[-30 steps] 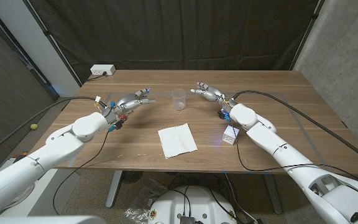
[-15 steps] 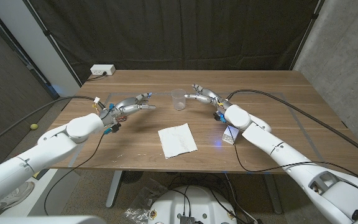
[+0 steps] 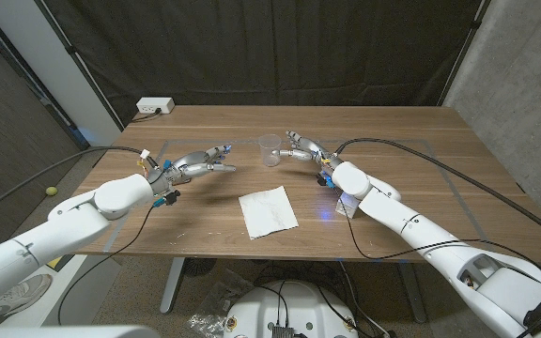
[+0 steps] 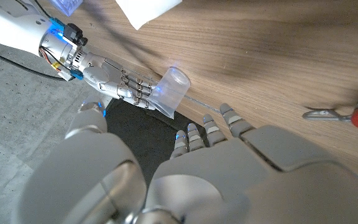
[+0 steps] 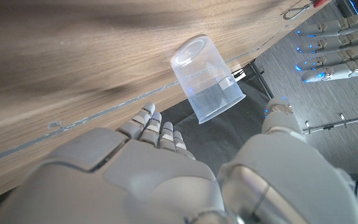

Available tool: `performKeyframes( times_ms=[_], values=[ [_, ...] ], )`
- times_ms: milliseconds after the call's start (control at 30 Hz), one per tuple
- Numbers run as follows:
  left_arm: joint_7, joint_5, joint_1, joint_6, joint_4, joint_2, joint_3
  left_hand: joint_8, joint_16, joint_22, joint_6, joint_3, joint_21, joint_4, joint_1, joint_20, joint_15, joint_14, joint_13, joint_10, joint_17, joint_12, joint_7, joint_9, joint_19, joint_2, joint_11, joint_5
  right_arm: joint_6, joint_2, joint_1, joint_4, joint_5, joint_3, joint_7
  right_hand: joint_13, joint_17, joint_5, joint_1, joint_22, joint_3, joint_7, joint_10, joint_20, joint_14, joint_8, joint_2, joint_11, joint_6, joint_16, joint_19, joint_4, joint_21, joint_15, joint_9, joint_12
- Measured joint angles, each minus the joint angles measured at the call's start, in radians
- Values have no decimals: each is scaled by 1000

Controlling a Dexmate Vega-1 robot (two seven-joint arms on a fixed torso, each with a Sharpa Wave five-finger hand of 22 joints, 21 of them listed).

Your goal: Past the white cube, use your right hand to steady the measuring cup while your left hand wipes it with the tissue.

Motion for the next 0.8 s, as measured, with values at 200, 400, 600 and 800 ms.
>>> performKeyframes(
  times_ms=[200, 400, 600, 800],
  values=[
    [7, -1, 10, 3, -13, 9, -5, 0, 0, 0, 0, -7, 0, 1, 0, -1, 0, 0, 1, 0, 5, 0, 0, 1, 1, 0, 0, 6, 37, 40, 8, 70, 30, 9, -2, 5, 1, 20, 51, 0, -14, -7, 0, 67, -10, 14, -7, 0, 7, 0, 4, 8, -2, -9, 4, 4],
    [13, -4, 23, 12, -27, 18, -12, 0, 0, 0, 4, -10, 7, 4, 0, -1, 0, 0, 5, 0, 5, 0, 4, 5, 1, 0, 0, 5, 100, 87, 17, 148, 74, 24, 2, 9, 1, 31, 75, 0, -31, -8, -8, 106, -18, 14, -11, -13, 8, 0, -24, 14, -26, -17, 4, 11],
    [13, -8, 27, 19, -32, 22, -15, 0, 0, 0, 4, -12, 7, 7, 0, -5, 0, 0, 5, 0, 5, 0, 4, 5, 5, 0, 0, 9, 139, 125, 28, 215, 86, 35, 1, 9, 1, 39, 98, -5, -42, -24, -29, 84, -33, 6, -10, -28, -32, 0, -46, 14, -37, -33, 9, 11],
    [13, -13, 29, 26, -38, 25, -19, 0, 0, 0, 7, -17, 7, 11, -8, -7, 0, 0, 5, 0, 5, 0, 7, 5, 7, -8, 0, 9, 193, 158, 43, 278, 87, 40, -11, 9, 1, 44, 111, -5, -51, -24, -45, 66, -52, 6, -11, -26, -51, -4, -43, 18, -37, -30, 9, 11]
  ],
)
